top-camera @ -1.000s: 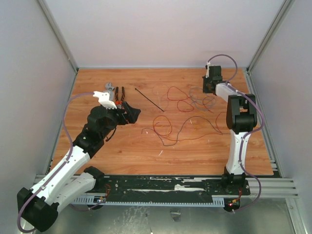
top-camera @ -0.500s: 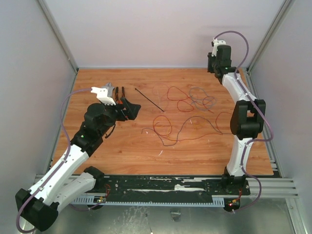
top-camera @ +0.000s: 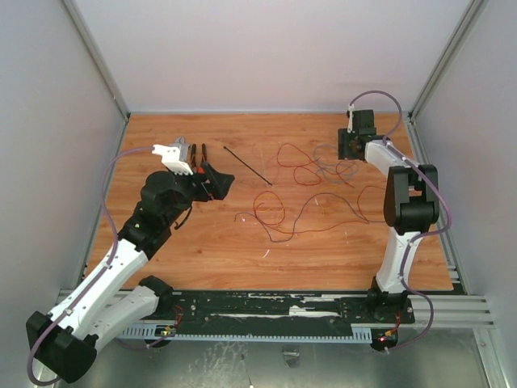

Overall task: Zip-tie the wires
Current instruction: Pick up the cable at the center of the board.

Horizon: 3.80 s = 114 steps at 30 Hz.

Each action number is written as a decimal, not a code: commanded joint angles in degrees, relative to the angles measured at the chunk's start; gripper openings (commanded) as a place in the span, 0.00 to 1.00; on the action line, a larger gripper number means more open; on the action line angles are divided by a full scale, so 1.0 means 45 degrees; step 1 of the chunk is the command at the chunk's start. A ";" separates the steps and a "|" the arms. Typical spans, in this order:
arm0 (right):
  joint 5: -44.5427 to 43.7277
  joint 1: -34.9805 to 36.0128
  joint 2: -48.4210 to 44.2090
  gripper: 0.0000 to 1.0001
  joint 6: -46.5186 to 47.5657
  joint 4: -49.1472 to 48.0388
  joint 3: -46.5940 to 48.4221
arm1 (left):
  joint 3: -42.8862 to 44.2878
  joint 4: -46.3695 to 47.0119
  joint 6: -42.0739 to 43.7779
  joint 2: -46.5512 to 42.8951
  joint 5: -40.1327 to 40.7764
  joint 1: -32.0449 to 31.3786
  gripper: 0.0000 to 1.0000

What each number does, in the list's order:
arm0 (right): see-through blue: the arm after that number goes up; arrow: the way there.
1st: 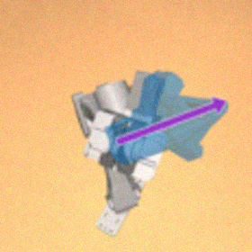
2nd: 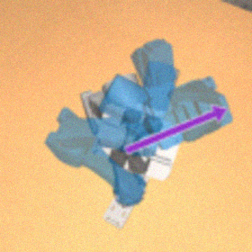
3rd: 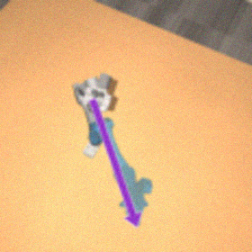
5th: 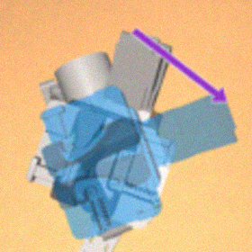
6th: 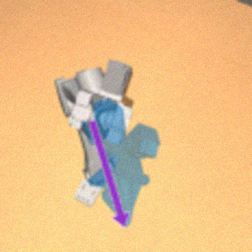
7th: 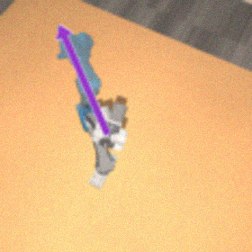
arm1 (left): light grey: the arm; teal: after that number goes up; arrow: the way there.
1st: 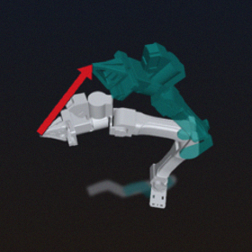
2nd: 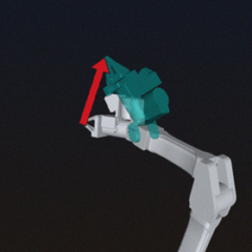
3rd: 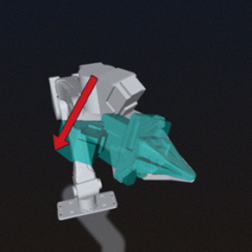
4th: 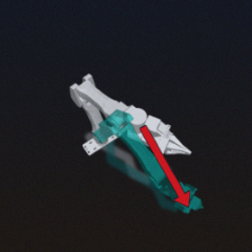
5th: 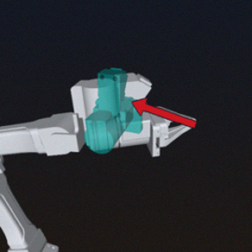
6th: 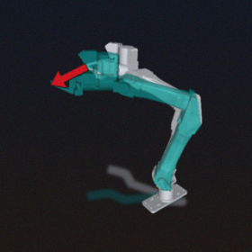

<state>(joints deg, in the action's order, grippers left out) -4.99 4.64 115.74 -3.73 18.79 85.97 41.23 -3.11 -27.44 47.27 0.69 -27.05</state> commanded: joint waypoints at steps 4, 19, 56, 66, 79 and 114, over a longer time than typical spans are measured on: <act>-0.0131 -0.0265 -0.1770 0.54 -0.0522 -0.0554 -0.1652 | -0.0359 0.0378 -0.0078 0.0001 -0.0299 0.0148 0.98; 0.0851 -0.0258 -0.1707 0.48 -0.1115 -0.1187 -0.2620 | -0.0650 0.0516 -0.0156 -0.0044 -0.0326 0.0156 0.98; 0.1149 -0.0267 -0.0740 0.42 -0.1567 -0.1518 -0.1993 | -0.0853 0.0634 -0.0173 0.0161 -0.0365 0.0171 0.98; 0.1244 -0.0270 -0.0412 0.37 -0.1594 -0.1512 -0.1368 | -0.0853 0.0634 -0.0175 0.0122 -0.0357 0.0171 0.98; 0.2231 -0.0269 -0.0190 0.48 -0.1807 -0.1772 -0.1163 | -0.0806 0.0634 -0.0120 0.0272 -0.0368 0.0171 0.98; 0.4175 -0.0310 -0.1728 0.00 -0.1255 -0.1280 0.1507 | 0.0224 0.0594 0.0133 0.0409 -0.0885 0.0249 0.98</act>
<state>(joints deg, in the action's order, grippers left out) 9.80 3.55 116.57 -11.11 13.96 87.39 38.24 -2.37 -28.29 49.34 -1.34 -26.65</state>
